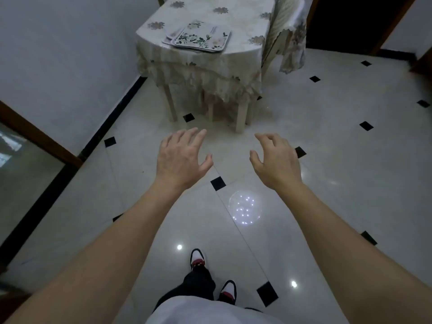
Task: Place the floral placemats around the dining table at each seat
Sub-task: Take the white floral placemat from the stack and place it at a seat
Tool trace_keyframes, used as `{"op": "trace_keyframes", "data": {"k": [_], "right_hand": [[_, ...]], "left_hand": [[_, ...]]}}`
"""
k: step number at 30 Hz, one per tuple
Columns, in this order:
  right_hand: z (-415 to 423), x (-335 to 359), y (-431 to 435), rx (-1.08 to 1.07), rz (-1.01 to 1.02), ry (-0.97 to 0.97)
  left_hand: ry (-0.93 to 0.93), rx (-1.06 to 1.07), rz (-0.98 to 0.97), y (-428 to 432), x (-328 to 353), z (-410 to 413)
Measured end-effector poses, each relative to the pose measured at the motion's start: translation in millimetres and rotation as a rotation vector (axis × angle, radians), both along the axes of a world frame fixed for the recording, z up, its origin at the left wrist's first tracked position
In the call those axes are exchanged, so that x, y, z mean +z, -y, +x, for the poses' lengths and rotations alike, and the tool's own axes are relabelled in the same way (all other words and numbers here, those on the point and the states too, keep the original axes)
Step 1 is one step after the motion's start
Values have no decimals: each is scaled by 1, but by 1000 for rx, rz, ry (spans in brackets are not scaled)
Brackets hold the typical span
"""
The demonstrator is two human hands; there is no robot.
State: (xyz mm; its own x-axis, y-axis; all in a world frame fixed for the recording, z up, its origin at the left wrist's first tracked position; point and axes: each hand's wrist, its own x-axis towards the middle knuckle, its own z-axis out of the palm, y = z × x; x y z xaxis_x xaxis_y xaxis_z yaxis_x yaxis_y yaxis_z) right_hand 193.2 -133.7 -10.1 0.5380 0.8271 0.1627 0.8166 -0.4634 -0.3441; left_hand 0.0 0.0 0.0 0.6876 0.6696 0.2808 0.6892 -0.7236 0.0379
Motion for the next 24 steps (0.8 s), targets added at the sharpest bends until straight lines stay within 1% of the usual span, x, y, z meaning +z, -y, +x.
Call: {"op": "trace_keyframes", "data": {"k": [6, 10, 14, 20, 24], "right_hand": [[18, -8, -35, -3, -34, -11], [34, -14, -75, -9, -45, -3], [52, -13, -132, -19, -53, 5], [77, -6, -223, -42, -90, 39], [90, -6, -268, -56, -111, 38]], "left_hand": [[0, 6, -18, -37, -11, 17], [13, -7, -26, -79, -20, 33], [41, -17, -32, -138, -20, 52], [35, -20, -66, -239, -16, 80], [56, -31, -84, -291, -15, 101]]}}
